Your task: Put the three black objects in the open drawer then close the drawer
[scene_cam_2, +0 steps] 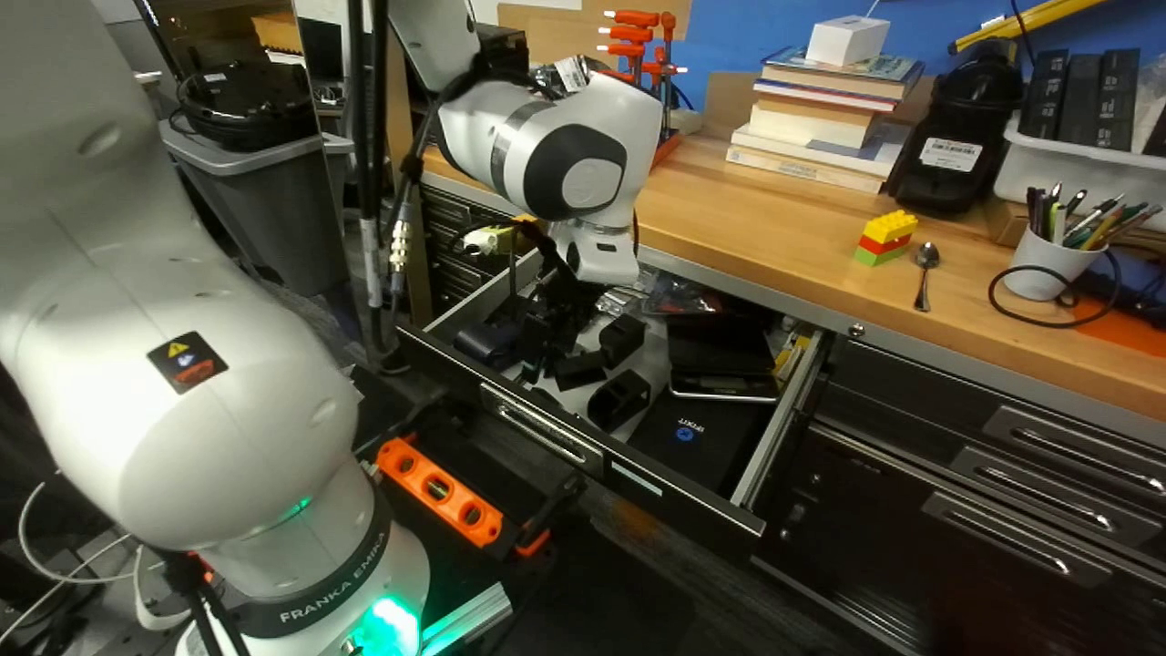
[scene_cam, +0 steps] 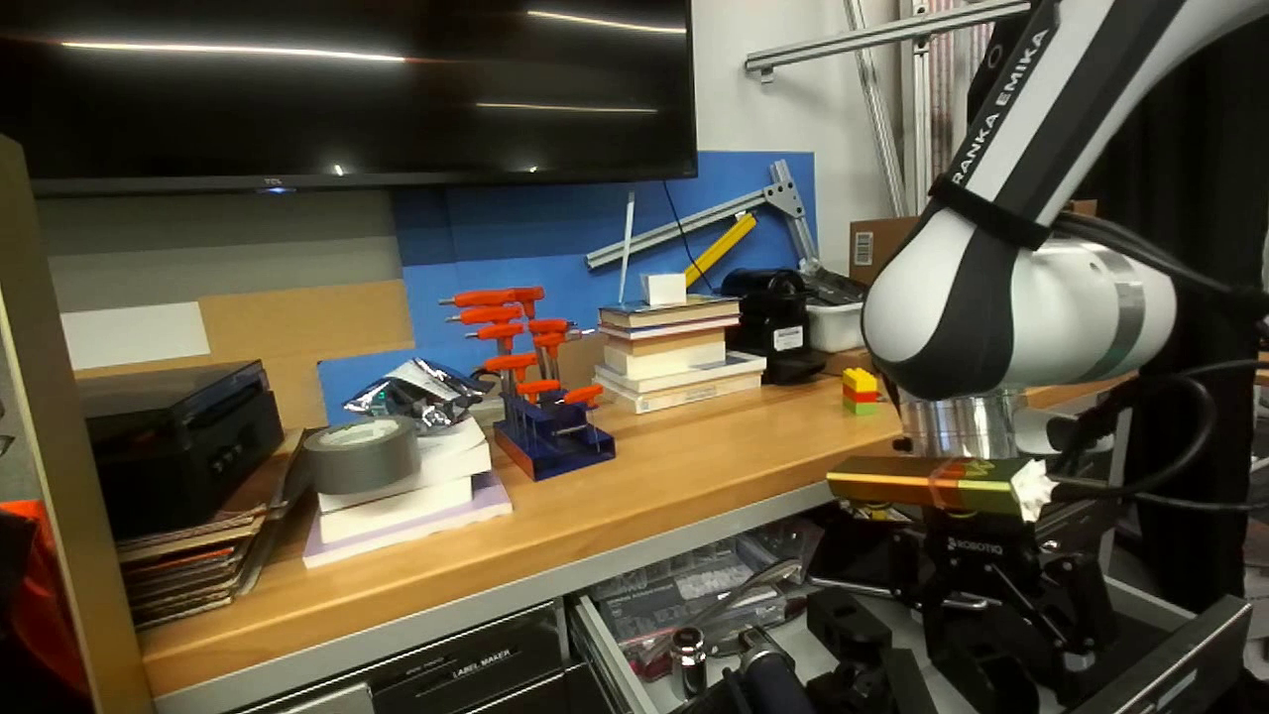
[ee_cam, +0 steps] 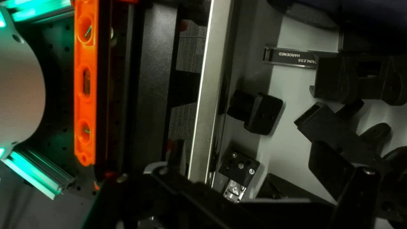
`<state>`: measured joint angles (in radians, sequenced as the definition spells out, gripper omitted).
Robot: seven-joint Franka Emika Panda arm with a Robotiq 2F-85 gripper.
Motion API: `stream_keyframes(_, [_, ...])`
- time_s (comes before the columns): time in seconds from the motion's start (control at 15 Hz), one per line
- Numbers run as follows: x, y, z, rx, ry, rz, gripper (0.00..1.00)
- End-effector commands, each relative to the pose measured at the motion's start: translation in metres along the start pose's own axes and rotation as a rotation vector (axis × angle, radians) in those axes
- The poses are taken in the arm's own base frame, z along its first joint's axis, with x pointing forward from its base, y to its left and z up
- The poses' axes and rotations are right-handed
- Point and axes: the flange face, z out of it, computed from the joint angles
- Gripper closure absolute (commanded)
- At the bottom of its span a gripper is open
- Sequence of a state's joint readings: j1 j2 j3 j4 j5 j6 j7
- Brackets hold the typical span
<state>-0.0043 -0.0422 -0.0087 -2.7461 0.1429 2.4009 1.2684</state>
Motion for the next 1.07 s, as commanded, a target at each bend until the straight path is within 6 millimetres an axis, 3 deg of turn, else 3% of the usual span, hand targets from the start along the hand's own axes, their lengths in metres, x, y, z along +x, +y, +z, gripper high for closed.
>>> stream_keyframes(0.0, [-0.020,-0.005,0.003,0.006,0.003,0.104,0.00])
stream_keyframes(0.33, [-0.038,-0.004,0.020,-0.050,-0.008,0.160,0.00])
stream_keyframes(1.0, [-0.034,-0.020,0.049,0.052,-0.058,0.195,0.00])
